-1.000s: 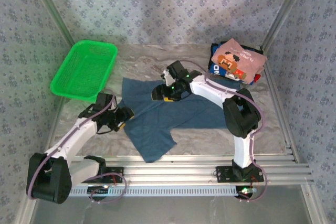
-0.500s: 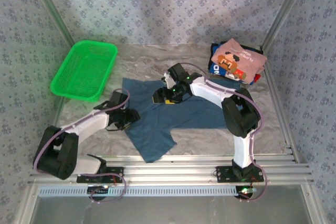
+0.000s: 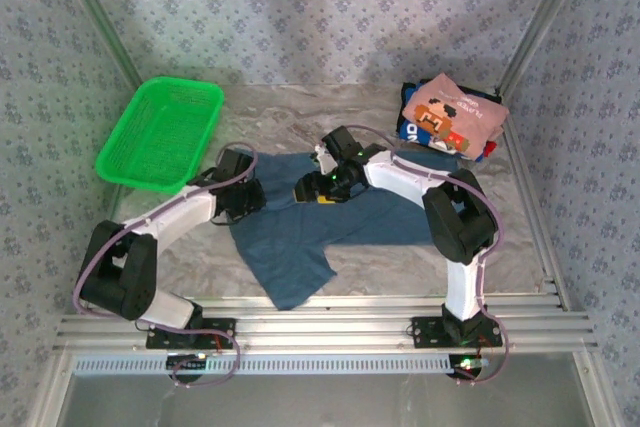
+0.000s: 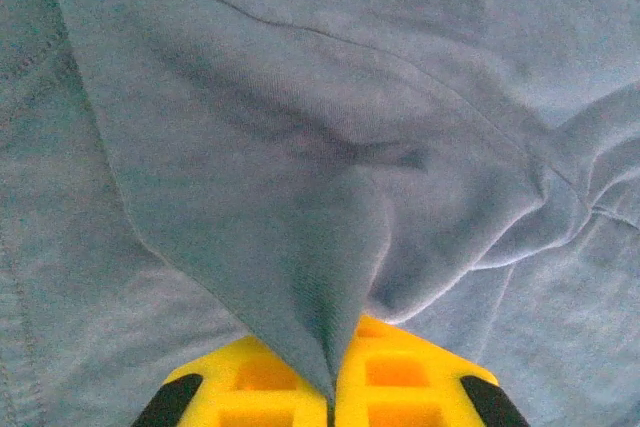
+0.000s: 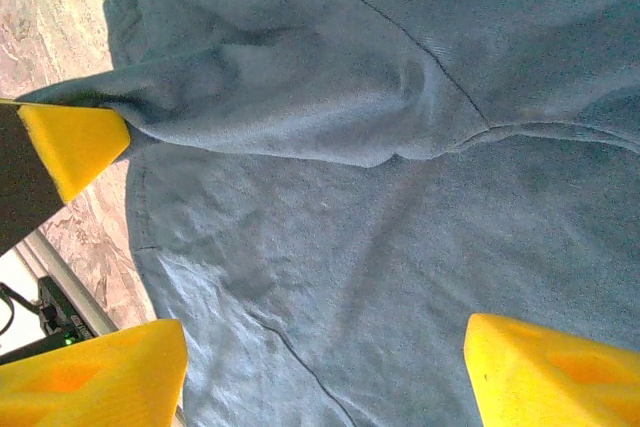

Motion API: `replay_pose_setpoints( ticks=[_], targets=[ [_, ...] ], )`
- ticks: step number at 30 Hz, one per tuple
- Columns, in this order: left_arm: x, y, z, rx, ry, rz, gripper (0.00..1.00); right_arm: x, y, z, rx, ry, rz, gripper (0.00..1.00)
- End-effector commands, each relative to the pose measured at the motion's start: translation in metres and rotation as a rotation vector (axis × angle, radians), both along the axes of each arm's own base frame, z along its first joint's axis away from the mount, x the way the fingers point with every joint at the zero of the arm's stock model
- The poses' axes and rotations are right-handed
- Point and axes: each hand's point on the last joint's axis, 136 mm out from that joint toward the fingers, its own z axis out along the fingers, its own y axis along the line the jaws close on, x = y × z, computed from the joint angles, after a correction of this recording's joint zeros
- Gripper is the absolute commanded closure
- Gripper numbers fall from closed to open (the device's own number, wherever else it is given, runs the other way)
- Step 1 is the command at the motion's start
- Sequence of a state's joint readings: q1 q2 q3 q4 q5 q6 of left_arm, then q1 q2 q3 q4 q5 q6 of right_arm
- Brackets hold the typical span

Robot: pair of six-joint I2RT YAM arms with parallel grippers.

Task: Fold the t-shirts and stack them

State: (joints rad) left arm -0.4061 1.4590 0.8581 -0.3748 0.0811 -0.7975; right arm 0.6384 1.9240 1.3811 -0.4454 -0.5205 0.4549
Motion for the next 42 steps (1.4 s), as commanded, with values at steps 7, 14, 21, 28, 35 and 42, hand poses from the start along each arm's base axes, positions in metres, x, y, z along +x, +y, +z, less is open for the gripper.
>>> replay_pose_setpoints(
  ticks=[7,14,21,28,35,42],
  targets=[
    [0.025,-0.012,0.036,-0.081,-0.058,0.005,1.00,-0.003,0.002,0.016,0.094,0.029,-0.024,0.24],
    [0.044,-0.015,0.051,-0.205,-0.080,0.074,1.00,0.003,0.009,0.020,0.175,0.102,-0.095,0.25],
    [0.064,-0.009,0.046,-0.256,-0.082,0.133,1.00,0.012,0.014,0.008,0.179,0.132,-0.152,0.25],
    [0.093,-0.008,0.045,-0.291,-0.084,0.158,1.00,0.014,0.020,0.002,0.161,0.140,-0.169,0.28],
    [0.111,-0.012,0.033,-0.336,-0.060,0.179,1.00,0.012,0.025,-0.006,0.131,0.135,-0.188,0.41],
    [0.121,-0.011,0.023,-0.346,-0.038,0.183,1.00,0.020,0.039,-0.012,0.123,0.141,-0.201,0.54]
  ],
)
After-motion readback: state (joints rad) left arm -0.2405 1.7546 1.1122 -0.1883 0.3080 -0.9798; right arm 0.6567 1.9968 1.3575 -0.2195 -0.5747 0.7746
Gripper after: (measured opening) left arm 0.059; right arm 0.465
